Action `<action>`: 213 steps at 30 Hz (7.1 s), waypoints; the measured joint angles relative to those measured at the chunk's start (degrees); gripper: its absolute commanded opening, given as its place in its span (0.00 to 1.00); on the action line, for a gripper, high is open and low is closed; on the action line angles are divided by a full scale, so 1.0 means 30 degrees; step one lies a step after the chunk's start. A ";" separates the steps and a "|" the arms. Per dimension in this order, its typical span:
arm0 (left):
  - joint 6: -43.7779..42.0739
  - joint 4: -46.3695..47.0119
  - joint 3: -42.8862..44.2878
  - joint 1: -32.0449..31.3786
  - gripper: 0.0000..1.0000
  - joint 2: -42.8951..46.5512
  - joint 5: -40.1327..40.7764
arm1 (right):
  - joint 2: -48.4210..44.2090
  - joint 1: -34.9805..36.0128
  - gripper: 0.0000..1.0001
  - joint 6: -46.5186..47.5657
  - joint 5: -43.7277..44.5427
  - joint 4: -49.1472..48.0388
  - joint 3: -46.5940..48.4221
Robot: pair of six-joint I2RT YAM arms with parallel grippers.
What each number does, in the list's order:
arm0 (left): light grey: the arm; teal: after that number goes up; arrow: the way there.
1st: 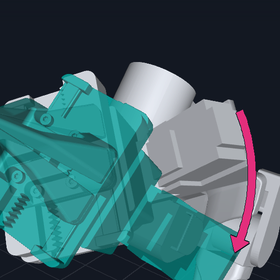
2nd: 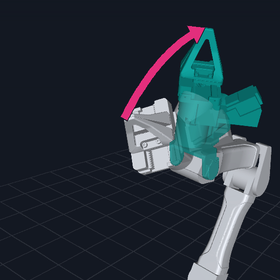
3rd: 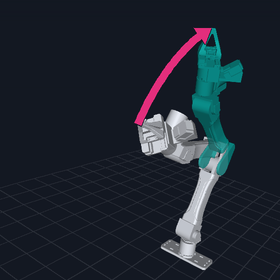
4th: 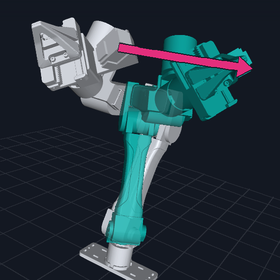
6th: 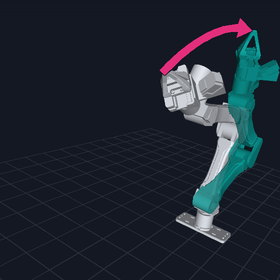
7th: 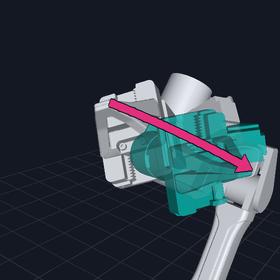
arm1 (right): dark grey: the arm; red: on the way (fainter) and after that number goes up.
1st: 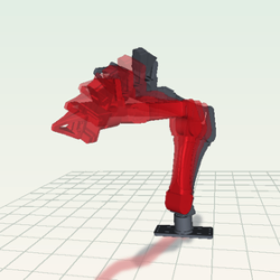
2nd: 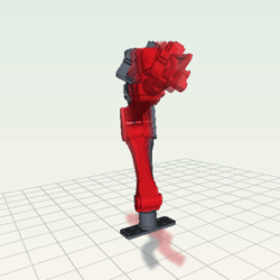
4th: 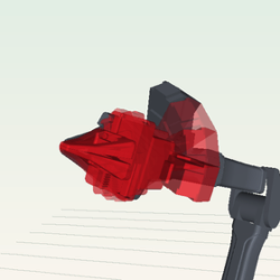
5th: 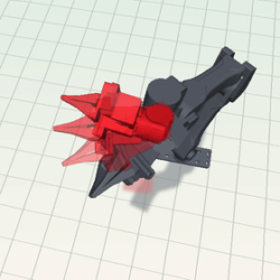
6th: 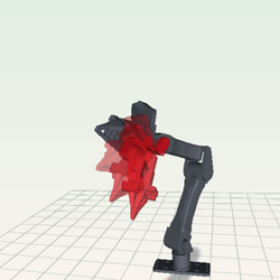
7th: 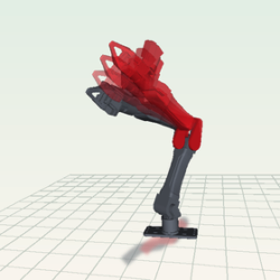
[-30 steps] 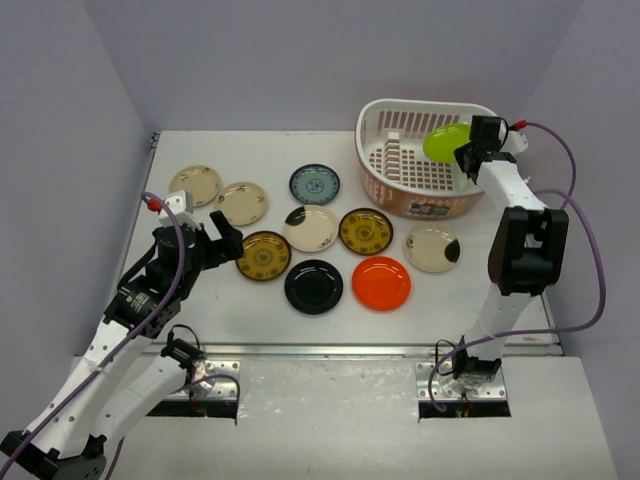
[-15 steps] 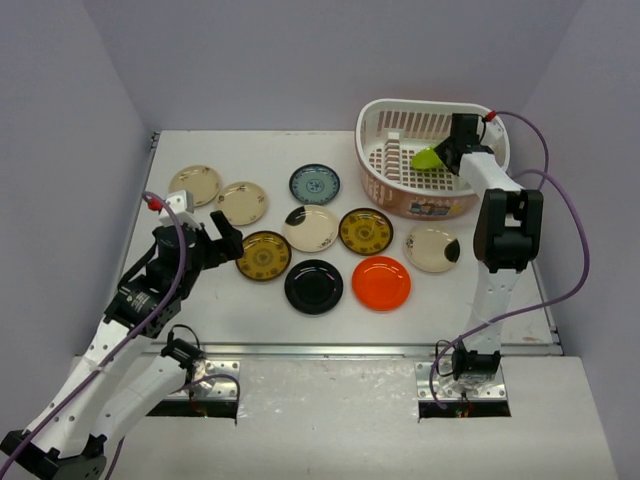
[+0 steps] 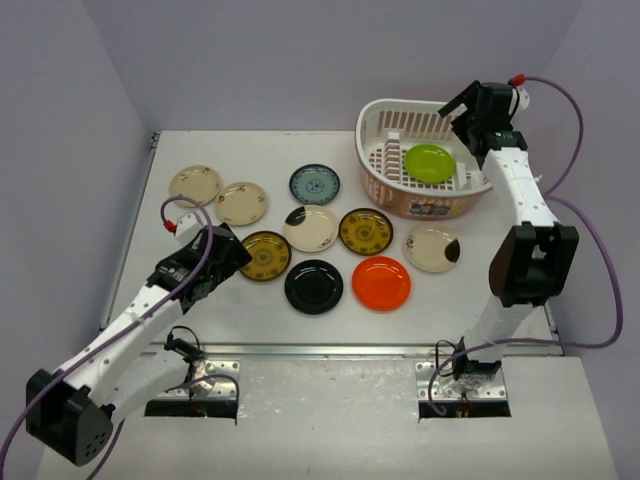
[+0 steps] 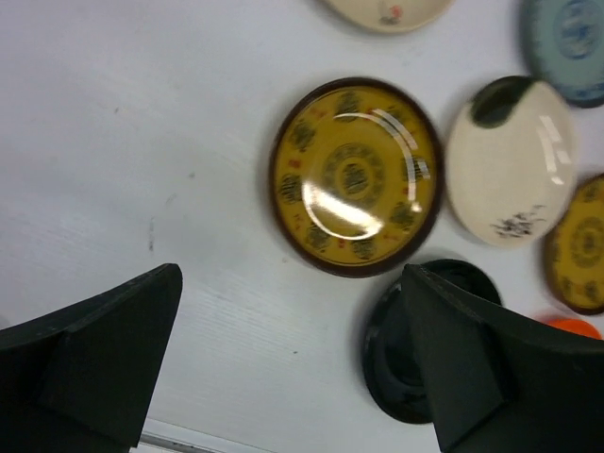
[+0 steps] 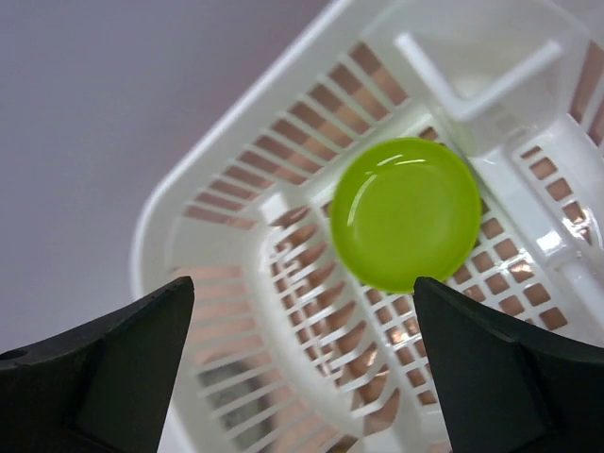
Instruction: Place the plates into the plastic bin on the countertop
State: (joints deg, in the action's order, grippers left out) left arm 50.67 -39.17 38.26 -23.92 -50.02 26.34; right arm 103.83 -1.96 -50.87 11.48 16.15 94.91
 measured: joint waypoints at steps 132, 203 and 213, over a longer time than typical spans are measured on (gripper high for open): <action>-0.4297 1.2667 -0.4015 -0.2521 0.48 -0.8219 -0.9476 | -1.0981 0.4000 0.99 0.4021 -1.3667 -0.3063 -1.1022; -0.4676 0.6844 0.0110 -0.2645 1.00 -0.4228 -0.5285 | 0.4635 -0.1267 0.00 -0.3602 0.1116 -0.1989 -0.1331; -0.4988 0.8835 0.0903 -0.2645 1.00 -0.6244 -0.5807 | 0.7030 -0.1215 0.83 -0.1841 0.0460 -0.2204 -0.0173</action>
State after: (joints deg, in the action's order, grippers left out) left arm 35.71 -12.66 40.97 -31.86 -68.75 8.92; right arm 124.92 -5.60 -56.39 12.86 9.54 94.39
